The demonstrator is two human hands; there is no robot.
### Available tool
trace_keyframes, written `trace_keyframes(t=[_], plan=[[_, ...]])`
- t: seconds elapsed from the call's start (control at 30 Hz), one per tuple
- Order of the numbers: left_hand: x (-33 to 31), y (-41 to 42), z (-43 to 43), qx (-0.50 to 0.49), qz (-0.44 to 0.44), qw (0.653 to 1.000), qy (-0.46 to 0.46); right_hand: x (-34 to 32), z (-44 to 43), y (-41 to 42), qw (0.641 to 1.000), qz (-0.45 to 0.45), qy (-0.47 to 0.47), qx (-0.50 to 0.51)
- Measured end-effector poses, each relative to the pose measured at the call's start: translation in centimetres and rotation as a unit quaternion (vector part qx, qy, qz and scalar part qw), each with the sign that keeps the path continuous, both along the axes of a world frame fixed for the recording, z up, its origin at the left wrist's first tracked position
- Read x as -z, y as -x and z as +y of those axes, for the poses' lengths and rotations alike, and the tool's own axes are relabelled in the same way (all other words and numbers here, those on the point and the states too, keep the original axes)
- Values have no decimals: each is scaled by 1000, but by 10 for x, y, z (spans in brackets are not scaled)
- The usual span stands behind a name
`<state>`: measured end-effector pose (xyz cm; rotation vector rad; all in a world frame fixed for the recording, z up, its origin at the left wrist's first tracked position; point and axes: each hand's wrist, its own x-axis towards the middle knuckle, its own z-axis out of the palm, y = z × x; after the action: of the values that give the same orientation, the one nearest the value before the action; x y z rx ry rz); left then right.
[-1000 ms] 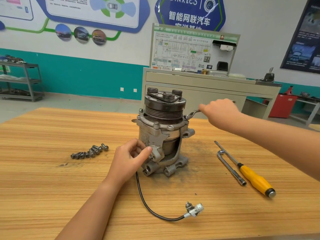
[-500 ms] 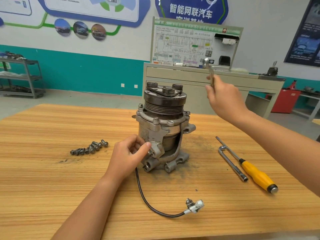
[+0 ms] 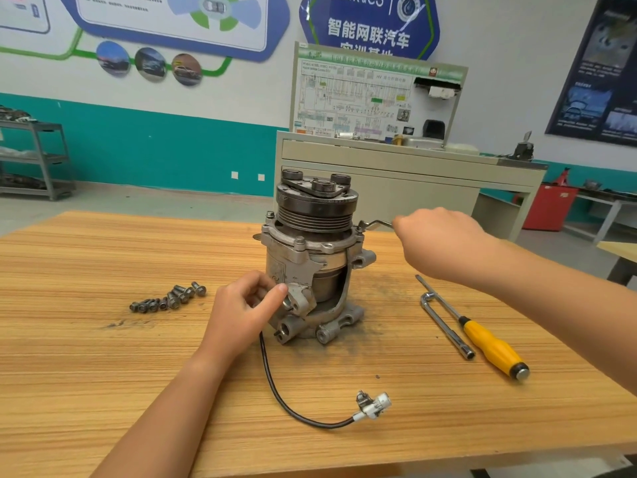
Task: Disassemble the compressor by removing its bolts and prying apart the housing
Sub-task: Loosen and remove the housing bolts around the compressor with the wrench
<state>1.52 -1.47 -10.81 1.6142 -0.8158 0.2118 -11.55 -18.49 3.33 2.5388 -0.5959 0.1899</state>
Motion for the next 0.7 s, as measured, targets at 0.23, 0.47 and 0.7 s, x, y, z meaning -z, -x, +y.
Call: trace_keyframes(t=[0.23, 0.47, 0.7], plan=[[0, 0, 0, -1, -4, 1000, -10, -5, 25, -4, 991, 85, 102, -2], [-1, 3, 1, 1, 1, 1000, -12, -7, -4, -4, 994, 77, 75, -30], [-3, 2, 2, 12, 11, 1000, -9, -11, -32, -34, 995, 82, 52, 22]])
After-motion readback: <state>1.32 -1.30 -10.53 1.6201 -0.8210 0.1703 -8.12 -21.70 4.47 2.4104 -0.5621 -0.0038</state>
